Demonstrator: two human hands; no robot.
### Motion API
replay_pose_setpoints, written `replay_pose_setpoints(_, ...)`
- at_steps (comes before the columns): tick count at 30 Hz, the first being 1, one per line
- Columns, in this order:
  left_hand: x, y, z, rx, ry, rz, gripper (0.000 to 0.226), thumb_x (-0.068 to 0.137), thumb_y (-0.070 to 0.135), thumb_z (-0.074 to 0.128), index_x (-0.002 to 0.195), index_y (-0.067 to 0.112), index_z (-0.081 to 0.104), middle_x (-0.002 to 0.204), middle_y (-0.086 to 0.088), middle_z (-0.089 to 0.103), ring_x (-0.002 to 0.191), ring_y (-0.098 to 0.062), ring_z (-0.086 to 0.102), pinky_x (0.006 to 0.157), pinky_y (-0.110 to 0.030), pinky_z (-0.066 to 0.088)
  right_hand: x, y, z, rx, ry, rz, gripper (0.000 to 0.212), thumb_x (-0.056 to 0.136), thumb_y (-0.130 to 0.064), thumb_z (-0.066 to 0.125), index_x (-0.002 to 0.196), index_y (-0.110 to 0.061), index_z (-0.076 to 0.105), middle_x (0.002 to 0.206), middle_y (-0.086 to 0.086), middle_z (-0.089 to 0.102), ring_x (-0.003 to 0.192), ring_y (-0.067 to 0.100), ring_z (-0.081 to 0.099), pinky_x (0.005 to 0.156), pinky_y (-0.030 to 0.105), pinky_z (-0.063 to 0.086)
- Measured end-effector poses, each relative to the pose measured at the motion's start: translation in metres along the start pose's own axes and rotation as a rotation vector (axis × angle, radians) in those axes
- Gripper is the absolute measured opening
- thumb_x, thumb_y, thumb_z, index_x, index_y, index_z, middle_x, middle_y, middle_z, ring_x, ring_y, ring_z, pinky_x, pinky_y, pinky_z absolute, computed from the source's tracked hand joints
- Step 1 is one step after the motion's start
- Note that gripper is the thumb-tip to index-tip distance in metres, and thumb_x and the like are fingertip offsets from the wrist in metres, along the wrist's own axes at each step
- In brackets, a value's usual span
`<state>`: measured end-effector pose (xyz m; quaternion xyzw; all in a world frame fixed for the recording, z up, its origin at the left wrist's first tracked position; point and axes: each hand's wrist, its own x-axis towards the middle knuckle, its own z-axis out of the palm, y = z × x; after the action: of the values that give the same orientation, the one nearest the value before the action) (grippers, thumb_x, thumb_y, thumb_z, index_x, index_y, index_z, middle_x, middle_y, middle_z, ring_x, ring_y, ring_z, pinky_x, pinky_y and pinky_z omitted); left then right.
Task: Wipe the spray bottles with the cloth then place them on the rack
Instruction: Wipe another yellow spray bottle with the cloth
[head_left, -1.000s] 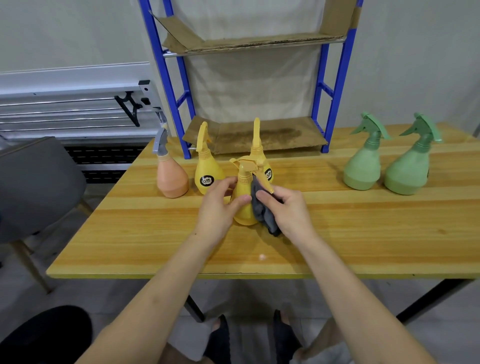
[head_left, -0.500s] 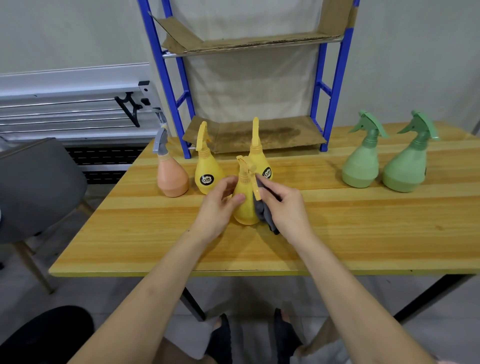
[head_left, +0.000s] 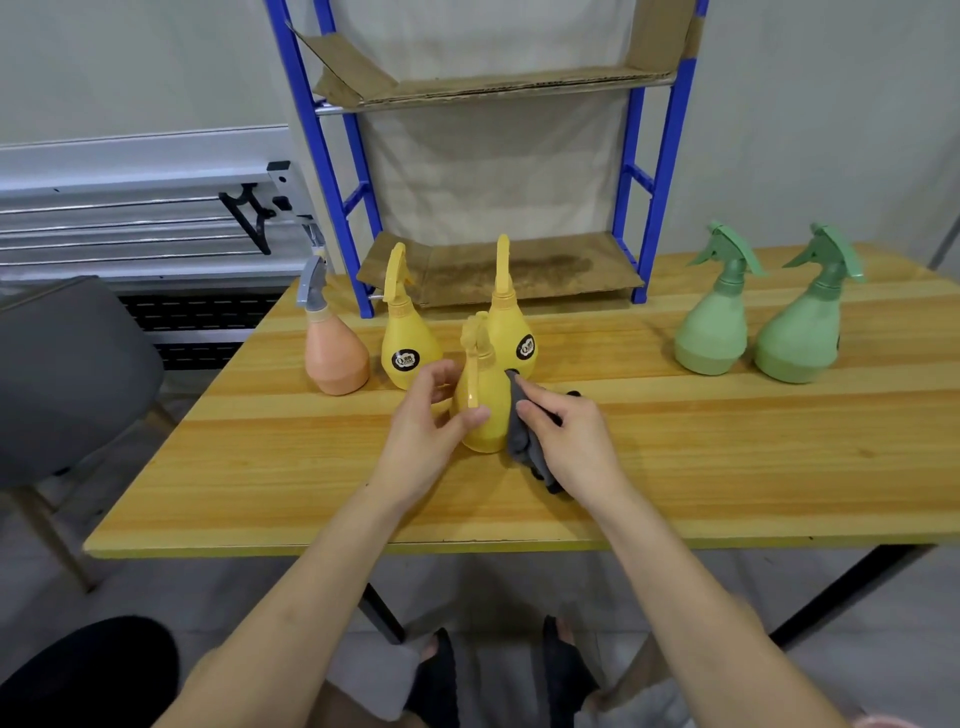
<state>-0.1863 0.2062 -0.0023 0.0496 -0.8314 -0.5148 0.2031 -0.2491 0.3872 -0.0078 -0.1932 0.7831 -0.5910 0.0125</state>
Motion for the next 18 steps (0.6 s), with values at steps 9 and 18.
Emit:
replay_pose_setpoints(9,0.007,0.002,0.0,0.009,-0.067,0.007,0.048,0.094,0.024,0.071,0.138,0.03,0.052,0.129,0.023,0.062,0.122,0.006,0.056,0.103,-0.022,0.046,-0.001,-0.021,0.003,0.184,0.009,-0.056,0.035,0.102,-0.019,0.06,0.135,-0.028,0.066,0.123,-0.016,0.071,0.116,-0.003,0.063,0.102,0.023,0.05)
replay_pose_setpoints(18,0.011,-0.011,-0.004,0.089,-0.072,0.023,0.054,0.098,0.037,0.065,0.149,0.03,0.047,0.141,0.006,0.055,0.128,-0.006,0.054,0.106,-0.045,0.049,-0.007,-0.002,0.0,0.031,0.017,0.037,0.034,0.1,-0.015,0.06,0.133,-0.022,0.067,0.129,-0.011,0.068,0.12,-0.001,0.06,0.107,0.024,0.047)
